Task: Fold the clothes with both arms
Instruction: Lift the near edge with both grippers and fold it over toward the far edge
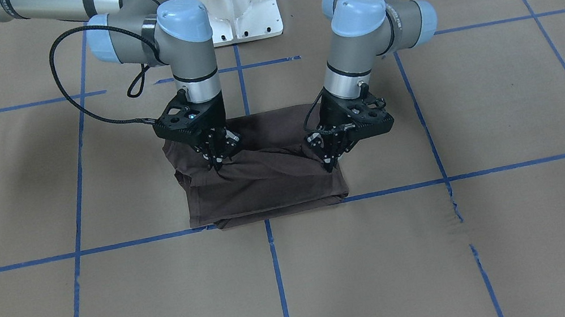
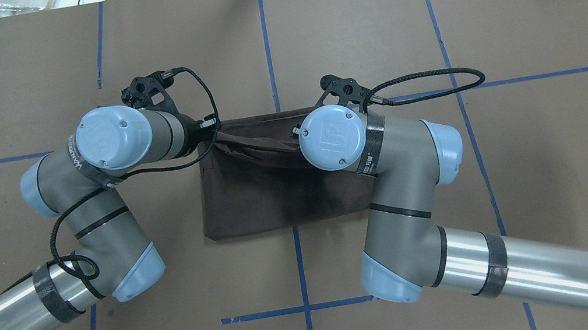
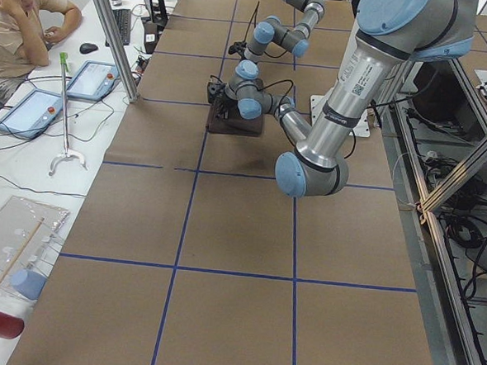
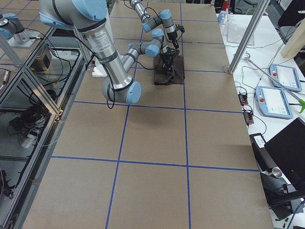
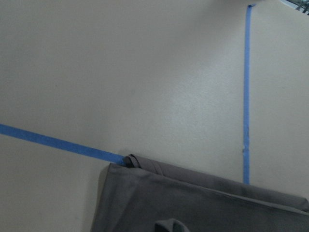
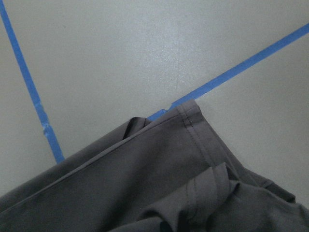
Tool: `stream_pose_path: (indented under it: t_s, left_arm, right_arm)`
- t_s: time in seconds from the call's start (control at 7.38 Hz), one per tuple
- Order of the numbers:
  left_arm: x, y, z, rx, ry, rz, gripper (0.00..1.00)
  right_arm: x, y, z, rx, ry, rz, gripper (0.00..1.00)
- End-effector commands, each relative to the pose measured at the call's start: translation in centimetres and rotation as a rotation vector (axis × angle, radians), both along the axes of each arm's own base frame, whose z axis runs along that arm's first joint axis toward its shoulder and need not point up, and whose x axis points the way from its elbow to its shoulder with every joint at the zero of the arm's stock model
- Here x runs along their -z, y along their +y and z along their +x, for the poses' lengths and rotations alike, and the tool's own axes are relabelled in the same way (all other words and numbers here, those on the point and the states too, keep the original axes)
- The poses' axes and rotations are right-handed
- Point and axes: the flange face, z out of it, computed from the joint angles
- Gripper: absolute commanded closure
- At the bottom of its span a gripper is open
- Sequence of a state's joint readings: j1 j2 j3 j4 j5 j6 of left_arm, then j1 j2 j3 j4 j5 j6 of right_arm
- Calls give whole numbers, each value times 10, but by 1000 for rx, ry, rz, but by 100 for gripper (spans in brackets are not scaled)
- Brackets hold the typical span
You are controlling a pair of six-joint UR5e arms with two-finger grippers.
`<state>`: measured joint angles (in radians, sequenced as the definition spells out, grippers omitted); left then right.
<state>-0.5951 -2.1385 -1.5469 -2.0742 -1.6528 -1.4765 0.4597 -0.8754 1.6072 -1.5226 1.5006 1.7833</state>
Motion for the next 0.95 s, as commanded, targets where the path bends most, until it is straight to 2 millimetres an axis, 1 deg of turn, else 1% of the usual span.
stream_pose_path:
  t_s: [0.0,0.14,0.27,0.41,0.54,0.68,0.81]
  left_arm:
    - [-14,-2,5,-25,-25,33,38]
    - [-14,-2,1,-61,-54,84,0]
    - [-11,1,-13,-93,-70,149,0]
    - [-14,-5,-35,-115,-97,211,0]
    - [-18,-7,-40,-147,-88,199,0]
    - [-17,-7,-42,-148,-84,199,0]
    - [-17,-7,-42,-148,-84,199,0]
  right_arm:
    - [-4,-2,-1,44,29,36,37]
    - [-1,-3,0,60,33,51,0]
    - [5,-13,12,91,26,62,0]
    - [28,-13,21,139,-20,67,0]
    - [34,-3,12,160,-26,76,0]
    - [30,12,-5,187,-9,86,0]
    - [24,15,-16,216,25,106,0]
